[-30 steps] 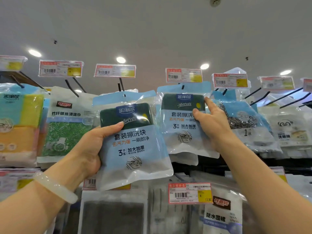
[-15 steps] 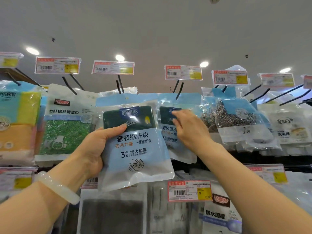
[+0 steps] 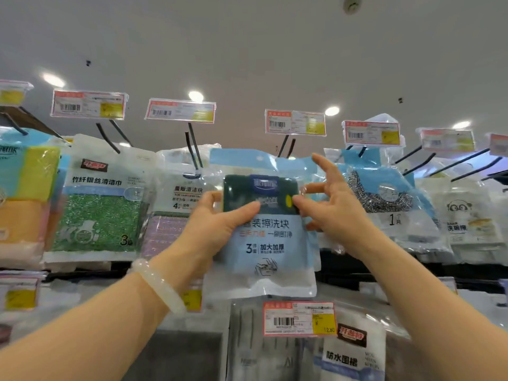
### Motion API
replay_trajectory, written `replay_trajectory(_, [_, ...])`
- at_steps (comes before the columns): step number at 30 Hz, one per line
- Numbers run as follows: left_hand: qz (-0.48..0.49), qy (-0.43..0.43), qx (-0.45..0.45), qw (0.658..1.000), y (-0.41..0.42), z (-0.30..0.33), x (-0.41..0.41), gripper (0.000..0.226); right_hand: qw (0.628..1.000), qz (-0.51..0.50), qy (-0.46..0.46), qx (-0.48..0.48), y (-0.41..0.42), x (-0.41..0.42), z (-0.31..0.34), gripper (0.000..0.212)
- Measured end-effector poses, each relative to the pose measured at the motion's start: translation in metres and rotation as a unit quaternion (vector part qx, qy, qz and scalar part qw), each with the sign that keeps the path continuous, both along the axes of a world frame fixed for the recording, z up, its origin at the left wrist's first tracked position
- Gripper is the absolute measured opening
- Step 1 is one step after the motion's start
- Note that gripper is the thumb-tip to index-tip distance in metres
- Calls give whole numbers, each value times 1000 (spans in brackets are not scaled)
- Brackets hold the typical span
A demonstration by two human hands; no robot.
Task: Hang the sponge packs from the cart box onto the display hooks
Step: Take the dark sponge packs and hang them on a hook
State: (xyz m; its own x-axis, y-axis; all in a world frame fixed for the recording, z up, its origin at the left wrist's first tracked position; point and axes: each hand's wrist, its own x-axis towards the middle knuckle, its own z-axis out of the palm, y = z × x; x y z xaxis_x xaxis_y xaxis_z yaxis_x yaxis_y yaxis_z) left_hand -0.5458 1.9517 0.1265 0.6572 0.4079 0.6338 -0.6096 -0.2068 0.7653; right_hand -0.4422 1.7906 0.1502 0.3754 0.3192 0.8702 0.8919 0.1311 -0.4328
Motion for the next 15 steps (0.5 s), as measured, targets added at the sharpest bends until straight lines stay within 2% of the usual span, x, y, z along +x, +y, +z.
replay_trajectory(2, [62, -53, 34, 996, -9, 2, 11, 85, 999, -17, -8, -31, -11, 3, 5, 62])
replay_trajectory(4, [58, -109, 77, 989, -18, 6, 19, 98, 998, -38, -7, -50, -19, 4, 9, 58])
replay_trajectory(6, [76, -138, 149, 976, -25, 12, 27, 102, 995, -85, -20, -46, -22, 7, 13, 58])
replay_trajectory(9, [154, -123, 257, 946, -31, 21, 40, 91, 984, -168, -35, -47, -24, 9, 22, 62])
replay_trajectory(13, [157, -100, 258, 948, -31, 32, 56, 83, 968, -232, -47, -80, -21, 7, 33, 65])
replay_trajectory(15, [153, -90, 254, 951, -29, 39, 60, 83, 957, -266, -69, -89, -18, 4, 39, 58])
